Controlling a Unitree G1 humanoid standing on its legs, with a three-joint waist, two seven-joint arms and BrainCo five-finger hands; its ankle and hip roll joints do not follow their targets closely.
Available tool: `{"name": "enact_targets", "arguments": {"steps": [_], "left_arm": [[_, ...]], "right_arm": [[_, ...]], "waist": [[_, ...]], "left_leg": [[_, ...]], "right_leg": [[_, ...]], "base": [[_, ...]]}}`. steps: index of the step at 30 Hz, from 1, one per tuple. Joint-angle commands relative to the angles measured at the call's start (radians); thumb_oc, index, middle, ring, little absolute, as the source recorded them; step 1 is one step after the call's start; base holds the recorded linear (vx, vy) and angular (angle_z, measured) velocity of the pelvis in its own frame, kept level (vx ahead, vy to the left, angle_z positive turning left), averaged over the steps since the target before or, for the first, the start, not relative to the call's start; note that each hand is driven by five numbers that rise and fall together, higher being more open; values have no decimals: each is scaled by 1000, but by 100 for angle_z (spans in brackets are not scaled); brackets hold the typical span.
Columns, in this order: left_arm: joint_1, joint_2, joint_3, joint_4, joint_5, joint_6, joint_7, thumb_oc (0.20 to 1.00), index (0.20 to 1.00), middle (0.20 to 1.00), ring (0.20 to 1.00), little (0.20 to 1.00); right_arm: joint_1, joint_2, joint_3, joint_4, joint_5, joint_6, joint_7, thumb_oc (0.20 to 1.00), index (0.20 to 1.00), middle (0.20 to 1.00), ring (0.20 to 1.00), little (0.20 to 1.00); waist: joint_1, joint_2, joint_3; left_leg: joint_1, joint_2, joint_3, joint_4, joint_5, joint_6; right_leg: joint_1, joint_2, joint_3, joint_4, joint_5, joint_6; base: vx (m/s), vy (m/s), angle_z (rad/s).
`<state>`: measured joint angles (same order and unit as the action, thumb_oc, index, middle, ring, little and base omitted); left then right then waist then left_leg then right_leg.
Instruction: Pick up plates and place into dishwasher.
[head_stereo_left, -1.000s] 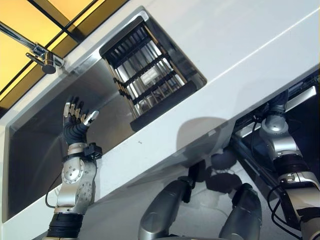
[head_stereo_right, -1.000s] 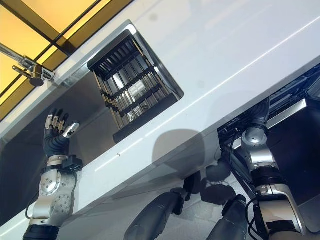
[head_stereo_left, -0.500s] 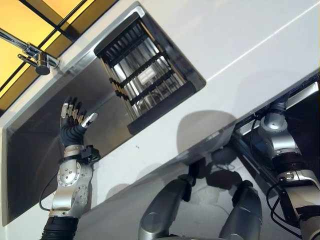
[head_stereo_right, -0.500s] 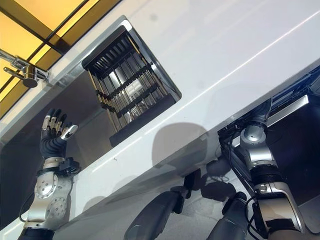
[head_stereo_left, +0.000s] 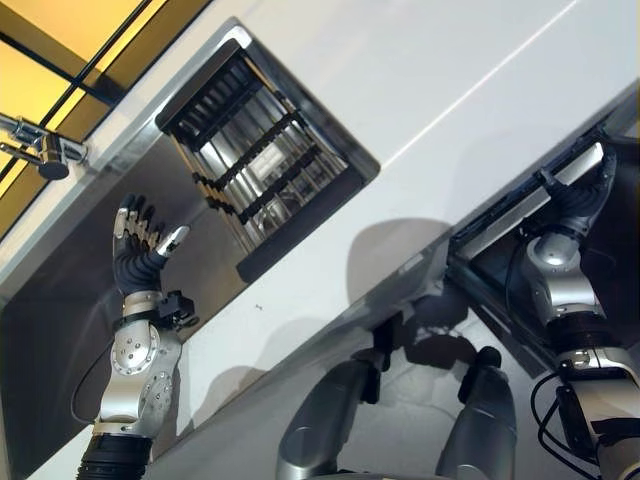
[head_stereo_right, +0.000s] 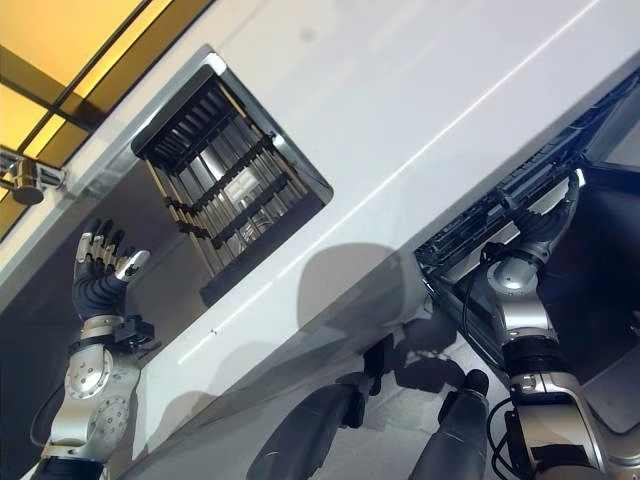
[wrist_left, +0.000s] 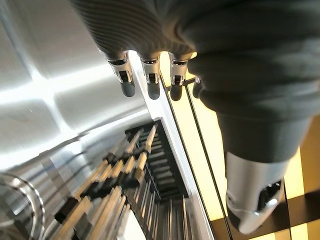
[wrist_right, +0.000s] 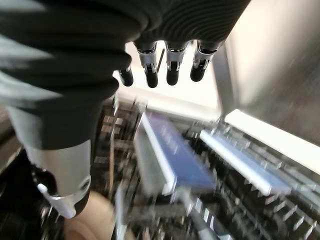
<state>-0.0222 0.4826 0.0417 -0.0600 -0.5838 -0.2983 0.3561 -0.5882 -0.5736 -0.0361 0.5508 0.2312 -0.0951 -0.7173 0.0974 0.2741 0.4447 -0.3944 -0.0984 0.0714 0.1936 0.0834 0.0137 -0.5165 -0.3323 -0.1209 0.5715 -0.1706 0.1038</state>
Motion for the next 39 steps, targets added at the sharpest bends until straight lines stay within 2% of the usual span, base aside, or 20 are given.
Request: {"name": "enact_targets", "arguments": {"steps": [1, 7, 10, 13, 17, 19, 20, 21, 23, 26, 27, 29, 31, 32, 33, 35, 39], "left_arm": [[-50, -27, -24, -25, 6, -48, 39, 1000, 1000, 1000, 1000, 1000], [-61, -22, -18, -23, 5, -44, 46, 1000, 1000, 1000, 1000, 1000], [-66, -23, -15, -7, 13, -46, 41, 1000, 1000, 1000, 1000, 1000], [-63, -27, -13, -2, 19, -42, 35, 1000, 1000, 1000, 1000, 1000], [-39, -38, -8, 15, 21, -31, 2, 1000, 1000, 1000, 1000, 1000], [-22, -45, -7, 14, 34, -20, -14, 1000, 1000, 1000, 1000, 1000], [-13, -46, -7, 11, 38, -15, -18, 1000, 1000, 1000, 1000, 1000], [0, -56, -6, 13, 52, -12, -20, 1000, 1000, 1000, 1000, 1000], [30, -66, 14, 15, 73, -3, -33, 1000, 1000, 1000, 1000, 1000], [63, -79, 42, 23, 106, 6, -56, 1000, 1000, 1000, 1000, 1000], [67, -79, 45, 32, 112, 5, -56, 1000, 1000, 1000, 1000, 1000], [65, -82, 47, 60, 125, 2, -45, 1000, 1000, 1000, 1000, 1000], [43, -79, 37, 92, 115, -5, -28, 1000, 1000, 1000, 1000, 1000], [31, -79, 27, 117, 103, -10, -23, 1000, 1000, 1000, 1000, 1000], [22, -82, 9, 133, 91, -6, -15, 1000, 1000, 1000, 1000, 1000], [13, -89, -16, 150, 82, 6, 1, 1000, 1000, 1000, 1000, 1000], [15, -103, -31, 195, 26, 35, 12, 1000, 1000, 1000, 1000, 1000]], "right_arm": [[-35, -46, -40, -101, -2, -77, -38, 1000, 1000, 1000, 1000, 1000], [27, -41, -32, -215, -81, -73, -59, 1000, 1000, 1000, 1000, 1000], [103, -18, -31, -310, -136, -54, -99, 1000, 1000, 1000, 1000, 1000], [189, -2, -61, -346, -120, -82, -120, 1000, 1000, 1000, 1000, 1000], [331, 36, -99, -357, -93, -111, -90, 1000, 1000, 1000, 1000, 1000], [385, 63, -104, -357, -68, -113, -81, 1000, 1000, 1000, 1000, 1000], [403, 77, -109, -354, -60, -111, -74, 1000, 1000, 1000, 1000, 1000], [425, 98, -113, -343, -63, -116, -54, 1000, 1000, 1000, 1000, 1000], [463, 138, -105, -328, -39, -126, -35, 1000, 1000, 1000, 1000, 1000], [534, 209, -86, -316, -35, -156, -66, 1000, 1000, 1000, 1000, 1000], [551, 223, -75, -312, -33, -167, -74, 1000, 1000, 1000, 1000, 1000], [558, 234, -51, -301, -24, -183, -84, 1000, 1000, 1000, 1000, 1000], [545, 227, -29, -272, -32, -209, -96, 1000, 1000, 1000, 1000, 1000], [542, 217, -18, -264, -35, -220, -111, 1000, 1000, 1000, 1000, 1000], [541, 213, -15, -277, -46, -211, -129, 1000, 1000, 1000, 1000, 1000], [544, 202, -7, -307, -92, -200, -180, 1000, 1000, 1000, 1000, 1000], [589, 202, -18, -347, -87, -189, -232, 1000, 1000, 1000, 1000, 1000]], "waist": [[-47, 44, 75], [-81, 26, 72], [-109, 0, 54], [-129, -18, 33], [-151, -41, -27], [-152, -49, -52], [-153, -50, -58], [-149, -52, -61], [-131, -59, -66], [-110, -75, -81], [-106, -84, -87], [-96, -89, -95], [-91, -88, -93], [-96, -80, -87], [-106, -72, -79], [-118, -62, -66], [-148, -60, -66]], "left_leg": [[5, -6, 5, 124, -114, -15], [25, -3, 9, 121, -125, -14], [45, -1, 21, 121, -141, -13], [76, -3, 31, 113, -154, -10], [153, -9, 51, 69, -166, -2], [195, -6, 62, 33, -162, 2], [210, -1, 68, 21, -159, 6], [235, 11, 90, 14, -165, 13], [249, 32, 135, 11, -164, 35], [241, 49, 160, 15, -153, 59], [236, 50, 165, 17, -149, 60], [225, 57, 181, 17, -138, 52], [199, 68, 196, 29, -130, 30], [189, 70, 193, 27, -115, 20], [176, 73, 194, 30, -107, 9], [162, 87, 201, 31, -85, -12], [182, 97, 207, 12, -71, -19]], "right_leg": [[54, -3, 56, -249, 201, -2], [70, 7, 94, -280, 223, -1], [91, 11, 122, -310, 242, 1], [122, 9, 142, -340, 261, 4], [187, 4, 164, -398, 295, 16], [215, 6, 151, -401, 297, 18], [217, 9, 135, -384, 291, 15], [214, 11, 91, -332, 261, 13], [200, 22, 14, -167, 212, 3], [177, 64, -46, 62, 140, -23], [182, 72, -61, 79, 122, -28], [208, 82, -100, 62, 91, -37], [262, 98, -134, -58, 57, -46], [271, 106, -123, -86, 49, -52], [278, 128, -107, -107, 28, -58], [295, 142, -103, -139, 7, -69], [324, 153, -79, -202, 28, -72]], "base": [[-34, -21, -26], [-44, 4, -19], [-4, 25, -20], [35, 68, -21], [126, 92, -25], [121, 66, -42], [123, 74, -28], [86, 83, -32], [38, 75, -58], [-6, -19, -61], [-4, -54, -58], [-28, -27, -84], [-54, -38, -91], [-66, -24, -70], [-80, 10, -54], [-101, 14, -44], [-49, -1, -36]]}}
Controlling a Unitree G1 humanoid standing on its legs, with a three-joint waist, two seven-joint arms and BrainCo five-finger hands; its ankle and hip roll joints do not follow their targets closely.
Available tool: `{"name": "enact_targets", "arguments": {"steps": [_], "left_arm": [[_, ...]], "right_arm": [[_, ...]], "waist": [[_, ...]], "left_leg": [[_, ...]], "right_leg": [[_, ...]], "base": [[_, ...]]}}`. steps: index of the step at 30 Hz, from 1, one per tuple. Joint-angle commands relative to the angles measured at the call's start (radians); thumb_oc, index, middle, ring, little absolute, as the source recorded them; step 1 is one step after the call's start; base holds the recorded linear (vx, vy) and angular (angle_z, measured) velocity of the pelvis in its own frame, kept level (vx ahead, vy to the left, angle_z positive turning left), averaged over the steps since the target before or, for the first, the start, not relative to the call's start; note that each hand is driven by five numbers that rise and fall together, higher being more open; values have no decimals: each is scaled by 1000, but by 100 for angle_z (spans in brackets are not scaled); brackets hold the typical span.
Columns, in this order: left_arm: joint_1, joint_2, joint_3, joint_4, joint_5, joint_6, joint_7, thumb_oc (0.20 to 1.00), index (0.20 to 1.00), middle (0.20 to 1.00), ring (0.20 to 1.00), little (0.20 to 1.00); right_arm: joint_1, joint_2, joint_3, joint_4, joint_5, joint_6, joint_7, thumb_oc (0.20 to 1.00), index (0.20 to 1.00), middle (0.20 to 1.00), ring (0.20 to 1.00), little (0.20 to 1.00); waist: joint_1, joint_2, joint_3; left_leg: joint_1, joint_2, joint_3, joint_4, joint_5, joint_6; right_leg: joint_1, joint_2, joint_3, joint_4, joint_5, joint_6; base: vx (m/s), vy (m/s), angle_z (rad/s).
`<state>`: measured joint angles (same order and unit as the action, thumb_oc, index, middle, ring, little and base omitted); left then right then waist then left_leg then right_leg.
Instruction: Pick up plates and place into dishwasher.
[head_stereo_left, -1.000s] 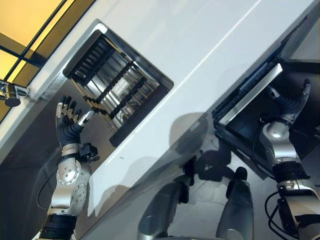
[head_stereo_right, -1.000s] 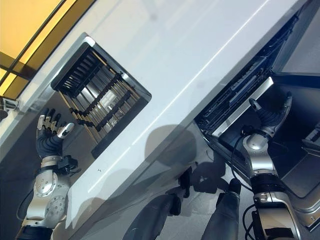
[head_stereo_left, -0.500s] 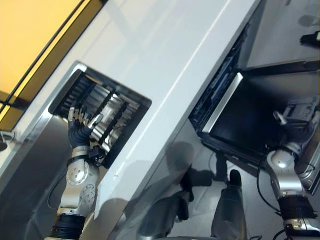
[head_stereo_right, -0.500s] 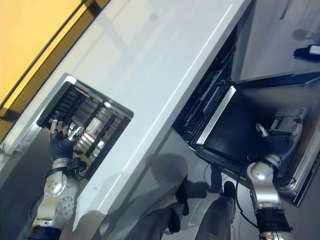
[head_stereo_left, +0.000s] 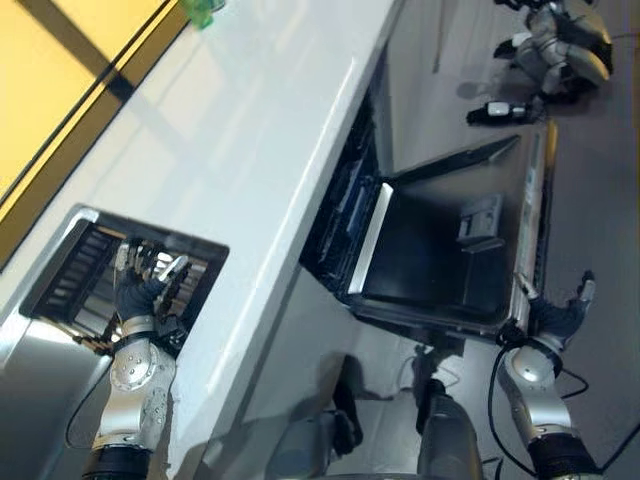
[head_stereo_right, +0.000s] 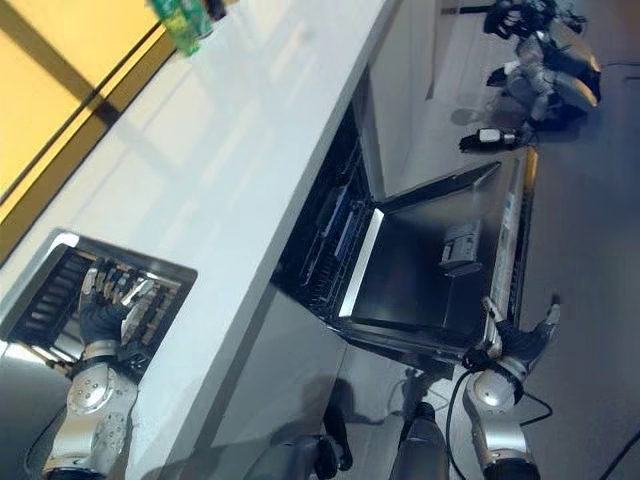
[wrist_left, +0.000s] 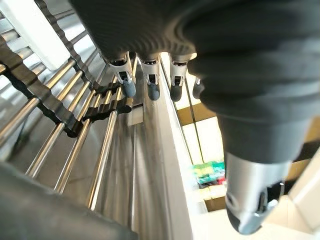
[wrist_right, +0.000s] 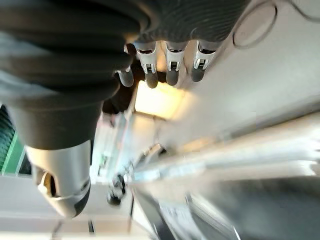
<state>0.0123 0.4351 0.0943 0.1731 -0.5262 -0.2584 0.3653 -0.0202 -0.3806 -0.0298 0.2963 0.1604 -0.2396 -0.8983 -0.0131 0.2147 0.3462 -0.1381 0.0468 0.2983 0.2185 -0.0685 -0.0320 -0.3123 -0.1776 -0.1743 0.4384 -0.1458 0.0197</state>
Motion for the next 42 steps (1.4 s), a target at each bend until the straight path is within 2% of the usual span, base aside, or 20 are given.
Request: {"name": "enact_targets", "arguments": {"steps": [1, 4, 7, 11, 12, 14, 15, 16, 17, 18, 19, 21, 22, 24, 27, 28, 30, 33, 38, 42], "left_arm": [[-15, -59, -81, -32, -39, -3, 0, 1000, 1000, 1000, 1000, 1000], [13, -73, -66, -24, -63, 1, -15, 1000, 1000, 1000, 1000, 1000], [37, -75, -59, -40, -69, 16, -35, 1000, 1000, 1000, 1000, 1000], [30, -78, -82, -42, -76, 37, -33, 1000, 1000, 1000, 1000, 1000], [29, -80, -88, -43, -77, 40, -30, 1000, 1000, 1000, 1000, 1000], [43, -94, -102, -36, -75, 34, -21, 1000, 1000, 1000, 1000, 1000], [63, -101, -107, -32, -86, 25, -15, 1000, 1000, 1000, 1000, 1000], [80, -103, -108, -27, -108, 13, -17, 1000, 1000, 1000, 1000, 1000], [93, -105, -110, -19, -128, -3, -23, 1000, 1000, 1000, 1000, 1000], [96, -103, -114, -16, -137, -19, -25, 1000, 1000, 1000, 1000, 1000], [86, -100, -120, -8, -145, -31, -26, 1000, 1000, 1000, 1000, 1000], [44, -91, -130, 10, -163, -29, -25, 1000, 1000, 1000, 1000, 1000], [10, -88, -147, 26, -164, -34, -22, 1000, 1000, 1000, 1000, 1000], [-13, -93, -167, 49, -176, -34, -26, 1000, 1000, 1000, 1000, 1000], [9, -98, -177, 55, -186, -44, -50, 1000, 1000, 1000, 1000, 1000], [22, -91, -177, 47, -191, -46, -59, 1000, 1000, 1000, 1000, 1000], [33, -88, -172, 38, -193, -50, -71, 1000, 1000, 1000, 1000, 1000], [55, -83, -168, 28, -196, -49, -96, 1000, 1000, 1000, 1000, 1000], [101, -84, -157, 11, -214, -47, -154, 1000, 1000, 1000, 1000, 1000], [115, -81, -146, -1, -214, -40, -197, 1000, 1000, 1000, 1000, 1000]], "right_arm": [[31, 9, -31, -90, 3, -51, -44, 1000, 1000, 1000, 1000, 1000], [85, 35, -85, -25, 202, -89, 53, 1000, 1000, 1000, 1000, 1000], [122, 54, -116, 36, 345, -90, 137, 1000, 1000, 1000, 1000, 1000], [109, 68, -125, 120, 462, -89, 195, 1000, 1000, 1000, 1000, 1000], [97, 65, -122, 131, 497, -85, 222, 1000, 1000, 1000, 1000, 1000], [59, 55, -103, 158, 526, -92, 267, 1000, 1000, 1000, 1000, 1000], [32, 46, -82, 162, 524, -93, 280, 1000, 1000, 1000, 1000, 1000], [8, 39, -66, 162, 527, -97, 283, 1000, 1000, 1000, 1000, 1000], [-15, 35, -53, 165, 542, -116, 313, 1000, 1000, 1000, 1000, 1000], [-43, 35, -43, 172, 562, -143, 335, 1000, 1000, 1000, 1000, 1000], [-72, 35, -35, 193, 581, -173, 356, 1000, 1000, 1000, 1000, 1000], [-126, 38, -23, 225, 632, -240, 433, 1000, 1000, 1000, 1000, 1000], [-146, 36, -11, 220, 689, -274, 476, 1000, 1000, 1000, 1000, 1000], [-167, 33, -4, 210, 738, -295, 536, 1000, 1000, 1000, 1000, 1000], [-165, 5, -1, 153, 733, -327, 568, 1000, 1000, 1000, 1000, 1000], [-165, 0, -6, 136, 738, -346, 582, 1000, 1000, 1000, 1000, 1000], [-170, 1, -15, 120, 738, -378, 600, 1000, 1000, 1000, 1000, 1000], [-181, -5, -20, 71, 660, -412, 607, 1000, 1000, 1000, 1000, 1000], [-222, -29, 3, -35, 505, -374, 653, 1000, 1000, 1000, 1000, 1000], [-304, -63, 40, -67, 483, -305, 784, 1000, 1000, 1000, 1000, 1000]], "waist": [[-40, -1, 29], [-50, -3, 9], [-50, -3, 1], [-51, -5, 4], [-49, -9, 11], [-29, -11, 40], [-15, 0, 57], [-5, 7, 71], [7, 16, 82], [18, 31, 97], [27, 33, 109], [28, 35, 131], [26, 31, 155], [26, 44, 172], [22, 81, 174], [22, 87, 174], [27, 97, 174], [37, 114, 174], [50, 127, 174], [72, 128, 174]], "left_leg": [[-72, -45, -17, -15, 84, 25], [-66, -30, -6, -15, 89, 14], [-68, -16, -4, -2, 91, 6], [-83, -11, -25, 57, 71, 8], [-101, -17, -51, 100, 70, 7], [-169, -54, -174, 215, 116, -17], [-188, -67, -237, 208, 137, -17], [-193, -61, -275, 172, 150, -11], [-196, -35, -313, 103, 179, -10], [-205, -5, -347, 41, 230, -19], [-211, 7, -363, 10, 253, -23], [-221, 3, -305, 0, 162, 2], [-277, -21, -298, 62, 136, -3], [-330, -57, -283, 123, 113, 1], [-427, -99, -247, 222, 89, 9], [-442, -120, -244, 257, 50, 13], [-485, -136, -238, 304, 28, 26], [-553, -154, -227, 393, -12, 48], [-642, -170, -210, 508, -54, 71], [-681, -185, -206, 569, -73, 82]], "right_leg": [[123, 0, -23, -75, 6, 12], [138, 5, -20, -95, 8, 8], [157, 8, -26, -112, 12, 0], [136, 12, -30, -102, 18, -17], [118, 11, -26, -93, 22, -24], [79, 33, 10, -63, 24, -40], [36, 53, 41, -9, 15, -43], [-14, 64, 69, 44, 2, -41], [-59, 77, 90, 77, -7, -39], [-87, 96, 105, 100, -23, -39], [-111, 102, 118, 126, -39, -40], [-188, 75, 114, 220, -79, -26], [-237, 50, 116, 291, -103, -21], [-289, 29, 117, 368, -126, -25], [-371, 9, 122, 453, -152, -46], [-382, 2, 134, 482, -190, -44], [-422, -4, 142, 527, -210, -52], [-485, -5, 151, 611, -245, -67], [-558, 5, 169, 710, -287, -87], [-587, 8, 170, 785, -320, -102]], "base": [[-14, 3, -26], [-3, -5, -7], [-16, -53, -16], [-68, -63, -3], [-99, -53, -3], [-34, 8, -13], [-5, 144, -20], [-33, 235, 1], [-70, 257, -25], [-81, 215, -66], [-82, 147, -106], [-120, 99, -78], [-108, 94, -51], [30, 142, -20], [170, 167, 3], [195, 85, -16], [126, 30, -9], [108, 46, 10], [86, 51, 12], [62, 24, 7]]}}
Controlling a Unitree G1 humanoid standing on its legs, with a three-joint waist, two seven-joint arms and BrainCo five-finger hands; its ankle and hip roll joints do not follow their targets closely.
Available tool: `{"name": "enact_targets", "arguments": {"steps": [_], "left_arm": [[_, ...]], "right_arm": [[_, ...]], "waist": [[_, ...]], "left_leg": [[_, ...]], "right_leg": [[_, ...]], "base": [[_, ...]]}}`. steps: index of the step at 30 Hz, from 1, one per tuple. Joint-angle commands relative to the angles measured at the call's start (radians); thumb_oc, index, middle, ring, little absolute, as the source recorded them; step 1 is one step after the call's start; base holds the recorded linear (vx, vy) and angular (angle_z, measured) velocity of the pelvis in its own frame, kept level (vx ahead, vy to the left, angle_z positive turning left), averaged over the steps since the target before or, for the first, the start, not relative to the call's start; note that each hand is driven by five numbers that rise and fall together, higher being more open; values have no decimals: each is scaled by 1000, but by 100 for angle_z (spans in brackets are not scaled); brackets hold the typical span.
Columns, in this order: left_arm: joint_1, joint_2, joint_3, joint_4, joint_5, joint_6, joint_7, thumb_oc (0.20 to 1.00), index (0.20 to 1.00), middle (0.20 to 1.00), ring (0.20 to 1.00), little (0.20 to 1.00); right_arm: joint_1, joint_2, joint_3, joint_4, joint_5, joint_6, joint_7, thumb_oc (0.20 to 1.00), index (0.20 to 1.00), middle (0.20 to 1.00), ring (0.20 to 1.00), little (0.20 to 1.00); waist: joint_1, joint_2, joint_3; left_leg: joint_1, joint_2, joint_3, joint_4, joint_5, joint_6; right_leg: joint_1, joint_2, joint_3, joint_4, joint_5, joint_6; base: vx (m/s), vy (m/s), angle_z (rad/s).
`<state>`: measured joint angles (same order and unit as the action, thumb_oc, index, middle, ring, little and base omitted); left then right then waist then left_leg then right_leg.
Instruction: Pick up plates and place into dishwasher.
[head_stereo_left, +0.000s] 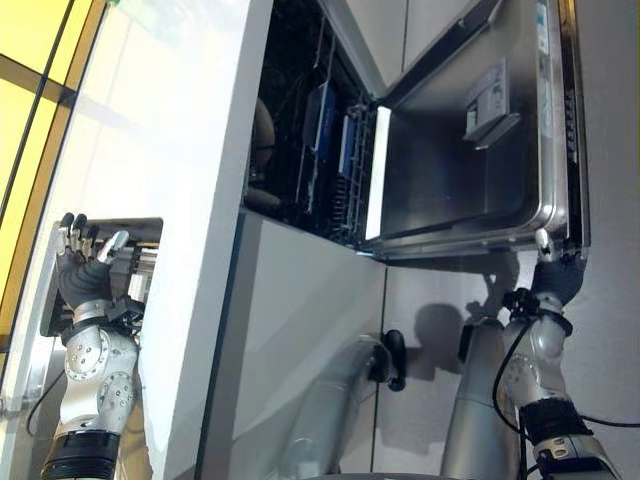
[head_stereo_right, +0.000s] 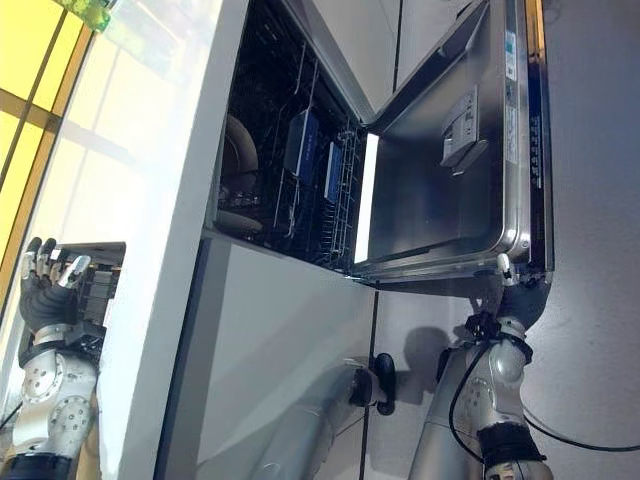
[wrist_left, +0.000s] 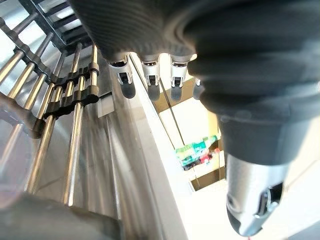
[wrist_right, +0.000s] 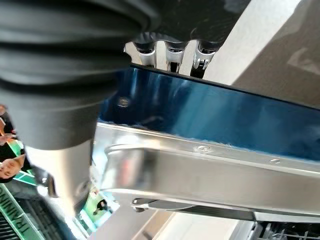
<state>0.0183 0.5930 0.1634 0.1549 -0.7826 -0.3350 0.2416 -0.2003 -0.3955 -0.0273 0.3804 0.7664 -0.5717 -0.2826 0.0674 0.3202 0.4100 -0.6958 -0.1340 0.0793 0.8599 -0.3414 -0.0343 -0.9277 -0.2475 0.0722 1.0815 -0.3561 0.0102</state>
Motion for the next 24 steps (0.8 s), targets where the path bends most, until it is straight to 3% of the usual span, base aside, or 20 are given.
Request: {"name": "enact_targets", "arguments": {"steps": [1, 7, 15, 24], "left_arm": [[110, -236, -213, 12, 45, 43, -81, 1000, 1000, 1000, 1000, 1000], [116, -214, -210, 7, 39, 72, -130, 1000, 1000, 1000, 1000, 1000], [137, -204, -187, -6, 30, 82, -197, 1000, 1000, 1000, 1000, 1000], [139, -189, -154, -25, 62, 90, -229, 1000, 1000, 1000, 1000, 1000]], "right_arm": [[-149, -59, 48, -161, -131, 47, 195, 1000, 1000, 1000, 1000, 1000], [-325, -110, 98, -181, -143, 144, 265, 1000, 1000, 1000, 1000, 1000], [-424, -137, 117, -191, -145, 207, 305, 1000, 1000, 1000, 1000, 1000], [-434, -125, 125, -207, -181, 198, 287, 1000, 1000, 1000, 1000, 1000]], "waist": [[-2, 22, 110], [51, 20, 110], [117, 14, 110], [195, -26, 110]], "left_leg": [[-129, -8, 13, -60, 196, 86], [-129, -32, -4, -42, 204, 85], [-44, -66, -57, -131, 247, 79], [120, -106, -150, -251, 283, 66]], "right_leg": [[23, 74, -79, 157, -116, -95], [28, 38, -109, 193, -124, -97], [123, -13, -169, 120, -97, -82], [353, -70, -268, -24, -52, -46]], "base": [[52, 18, 6], [48, 16, 8], [11, 20, 22], [21, -3, 28]]}}
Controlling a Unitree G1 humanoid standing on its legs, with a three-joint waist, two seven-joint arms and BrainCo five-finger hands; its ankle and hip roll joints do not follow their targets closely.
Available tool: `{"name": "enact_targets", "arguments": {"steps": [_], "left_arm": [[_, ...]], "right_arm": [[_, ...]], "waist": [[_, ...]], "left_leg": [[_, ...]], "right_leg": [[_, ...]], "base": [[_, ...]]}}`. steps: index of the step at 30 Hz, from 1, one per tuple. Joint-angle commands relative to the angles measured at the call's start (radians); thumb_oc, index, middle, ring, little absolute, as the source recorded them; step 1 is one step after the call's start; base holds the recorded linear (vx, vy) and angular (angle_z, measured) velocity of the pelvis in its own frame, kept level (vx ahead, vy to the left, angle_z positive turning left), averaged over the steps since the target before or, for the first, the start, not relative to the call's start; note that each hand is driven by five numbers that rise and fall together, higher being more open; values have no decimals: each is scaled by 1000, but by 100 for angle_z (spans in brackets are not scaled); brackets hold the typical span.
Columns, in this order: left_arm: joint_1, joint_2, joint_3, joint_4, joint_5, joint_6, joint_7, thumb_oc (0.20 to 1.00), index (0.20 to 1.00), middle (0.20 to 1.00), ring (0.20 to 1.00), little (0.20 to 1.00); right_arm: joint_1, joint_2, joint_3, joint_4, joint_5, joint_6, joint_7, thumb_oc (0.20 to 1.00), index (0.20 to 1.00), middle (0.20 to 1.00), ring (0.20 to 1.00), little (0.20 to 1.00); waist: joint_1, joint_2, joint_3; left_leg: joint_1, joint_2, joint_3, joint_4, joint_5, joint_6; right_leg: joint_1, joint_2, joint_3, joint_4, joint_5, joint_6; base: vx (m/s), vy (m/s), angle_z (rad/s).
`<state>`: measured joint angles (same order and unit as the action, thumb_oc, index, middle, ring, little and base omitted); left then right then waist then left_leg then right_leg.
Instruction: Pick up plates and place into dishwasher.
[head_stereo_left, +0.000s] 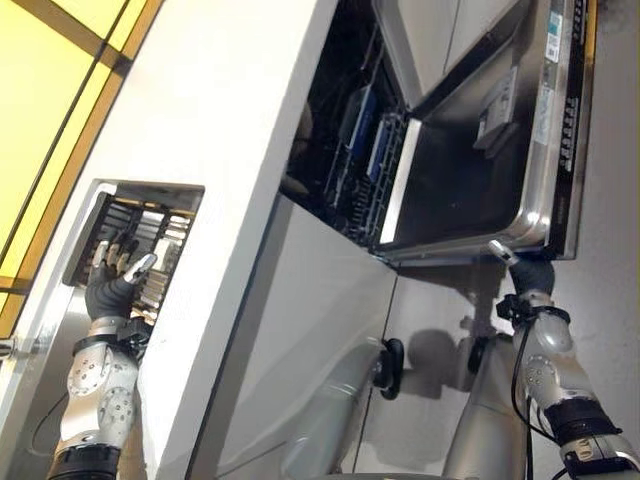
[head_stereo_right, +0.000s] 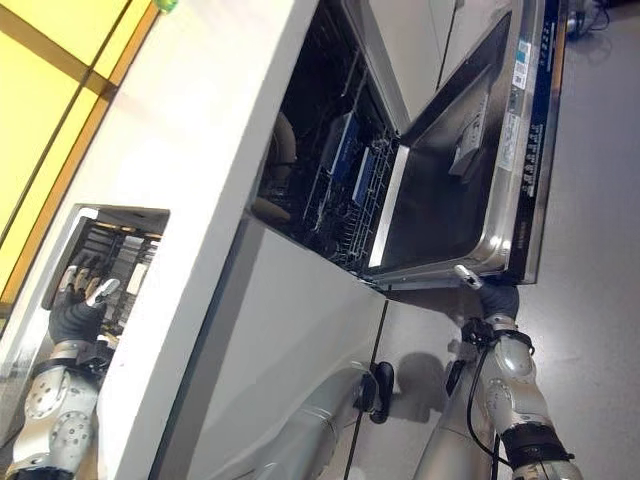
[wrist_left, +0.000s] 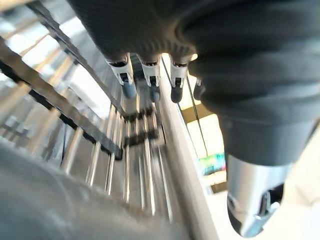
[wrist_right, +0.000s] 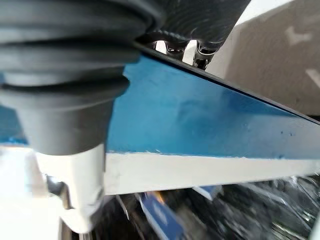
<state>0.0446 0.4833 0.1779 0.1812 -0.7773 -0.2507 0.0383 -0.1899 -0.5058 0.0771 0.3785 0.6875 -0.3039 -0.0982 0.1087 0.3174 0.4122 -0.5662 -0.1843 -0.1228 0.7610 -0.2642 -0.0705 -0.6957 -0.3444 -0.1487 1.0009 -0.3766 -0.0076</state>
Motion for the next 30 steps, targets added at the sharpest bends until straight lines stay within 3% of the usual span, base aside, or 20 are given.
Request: {"name": "enact_targets", "arguments": {"steps": [1, 7, 13, 19, 26, 30], "left_arm": [[112, -78, -165, -51, 61, 7, -26, 1000, 1000, 1000, 1000, 1000], [119, -49, -135, -41, 116, 16, -47, 1000, 1000, 1000, 1000, 1000], [123, -25, -117, -14, 157, 20, -59, 1000, 1000, 1000, 1000, 1000], [125, -24, -107, -9, 195, 22, -67, 1000, 1000, 1000, 1000, 1000], [122, -37, -109, 9, 225, 27, -81, 1000, 1000, 1000, 1000, 1000], [131, -53, -103, 15, 239, 26, -81, 1000, 1000, 1000, 1000, 1000]], "right_arm": [[-441, -13, 18, -206, -103, -72, 103, 1000, 1000, 1000, 1000, 1000], [-401, 15, 1, -218, -100, -93, 81, 1000, 1000, 1000, 1000, 1000], [-371, 49, -1, -234, -118, -117, 50, 1000, 1000, 1000, 1000, 1000], [-308, 78, -9, -259, -133, -129, 15, 1000, 1000, 1000, 1000, 1000], [-198, 85, -43, -274, -117, -141, 2, 1000, 1000, 1000, 1000, 1000], [-117, 93, -69, -270, -114, -105, -31, 1000, 1000, 1000, 1000, 1000]], "waist": [[160, -28, 107], [225, -95, 44], [262, -145, -16], [260, -171, -57], [231, -176, -90], [207, -175, -106]], "left_leg": [[10, -60, 41, -163, 207, 101], [140, -48, -29, -254, 212, 96], [234, -17, -82, -338, 226, 89], [306, 17, -110, -413, 247, 84], [361, 46, -113, -467, 264, 71], [393, 58, -109, -496, 271, 62]], "right_leg": [[149, 24, -59, 41, -28, -25], [355, 0, -160, -99, 17, -1], [510, 3, -219, -234, 74, 17], [611, 27, -241, -350, 117, 33], [672, 60, -248, -433, 123, 31], [695, 74, -243, -471, 129, 32]], "base": [[88, -31, 36], [162, -64, 40], [146, -94, 48], [61, -86, 27], [-2, -50, -1], [0, 0, 0]]}}
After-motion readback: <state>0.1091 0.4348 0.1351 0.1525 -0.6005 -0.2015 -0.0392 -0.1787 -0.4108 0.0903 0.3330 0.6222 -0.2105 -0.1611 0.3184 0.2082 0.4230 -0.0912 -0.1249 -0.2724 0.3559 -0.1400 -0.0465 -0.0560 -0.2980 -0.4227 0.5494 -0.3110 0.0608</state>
